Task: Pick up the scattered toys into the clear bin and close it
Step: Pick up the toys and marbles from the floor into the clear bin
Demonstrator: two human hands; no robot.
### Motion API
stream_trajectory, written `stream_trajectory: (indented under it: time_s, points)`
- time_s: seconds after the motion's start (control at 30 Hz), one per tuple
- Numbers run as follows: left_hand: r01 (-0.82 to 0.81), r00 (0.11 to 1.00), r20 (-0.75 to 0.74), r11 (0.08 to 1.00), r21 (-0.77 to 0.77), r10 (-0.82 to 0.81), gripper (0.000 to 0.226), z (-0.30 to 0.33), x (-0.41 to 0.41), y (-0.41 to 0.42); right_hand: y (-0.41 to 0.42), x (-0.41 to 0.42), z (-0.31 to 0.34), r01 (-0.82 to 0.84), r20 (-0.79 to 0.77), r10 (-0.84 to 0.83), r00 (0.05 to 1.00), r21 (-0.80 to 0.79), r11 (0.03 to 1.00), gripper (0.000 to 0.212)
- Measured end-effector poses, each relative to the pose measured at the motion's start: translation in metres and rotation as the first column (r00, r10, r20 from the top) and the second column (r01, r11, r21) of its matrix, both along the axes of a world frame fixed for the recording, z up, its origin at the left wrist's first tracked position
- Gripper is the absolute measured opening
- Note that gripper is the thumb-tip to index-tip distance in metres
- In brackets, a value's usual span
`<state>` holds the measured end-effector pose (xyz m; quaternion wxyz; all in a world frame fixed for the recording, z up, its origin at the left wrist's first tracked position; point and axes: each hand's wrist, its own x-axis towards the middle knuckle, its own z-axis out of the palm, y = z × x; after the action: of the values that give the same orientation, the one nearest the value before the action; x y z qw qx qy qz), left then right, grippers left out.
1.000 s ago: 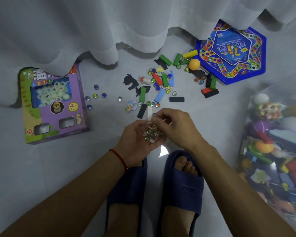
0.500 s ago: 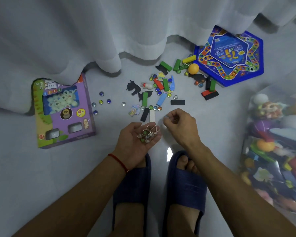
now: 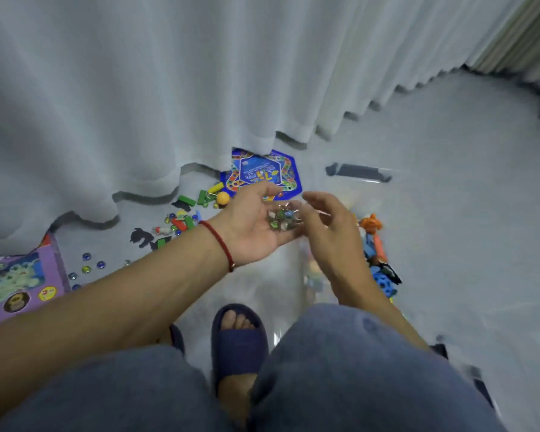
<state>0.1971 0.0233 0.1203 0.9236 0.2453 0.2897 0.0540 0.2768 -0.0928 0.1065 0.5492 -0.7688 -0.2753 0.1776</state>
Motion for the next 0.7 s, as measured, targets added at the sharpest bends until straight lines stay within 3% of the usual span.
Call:
stream_trajectory:
  time_s: [0.07, 0.13, 0.23, 0.3, 0.5, 0.6, 0.7]
  points:
    - [0.122, 0.993, -0.011, 0.991, 0.052, -0.121, 0.051, 0.024, 0.030, -0.022, -0.023, 0.020, 0.019, 0.154, -0.452, -0.110, 0.885, 0.061, 0.986, 0.017]
    - [0.224, 0.974, -0.052, 0.968, 0.115, -0.219, 0.058, 0.039, 0.053, -0.045, -0.045, 0.042, 0.025, 0.254, -0.718, -0.117, 0.686, 0.086, 0.963, 0.021]
    - [0.308, 0.950, -0.102, 0.936, 0.171, -0.294, 0.066, 0.048, 0.065, -0.068, -0.076, 0.068, 0.018, 0.398, -0.862, -0.115, 0.493, 0.107, 0.911, 0.034]
    - [0.306, 0.949, -0.142, 0.928, 0.212, -0.281, 0.064, 0.044, 0.061, -0.069, -0.093, 0.077, 0.013, 0.476, -0.877, -0.176, 0.447, 0.067, 0.877, 0.036]
    - [0.145, 0.965, -0.256, 0.941, 0.306, -0.066, 0.044, 0.015, 0.023, -0.027, -0.110, 0.083, 0.006, 0.478, -0.828, -0.301, 0.473, -0.046, 0.877, 0.046]
    - [0.110, 0.945, -0.328, 0.926, 0.361, 0.016, 0.028, 0.001, -0.009, 0.000, -0.093, 0.082, 0.006, 0.429, -0.754, -0.320, 0.574, -0.055, 0.902, 0.042]
    - [0.077, 0.907, -0.407, 0.904, 0.420, 0.112, 0.023, -0.023, -0.044, 0.026, -0.053, 0.066, 0.016, 0.242, -0.661, -0.224, 0.716, -0.066, 0.968, 0.030]
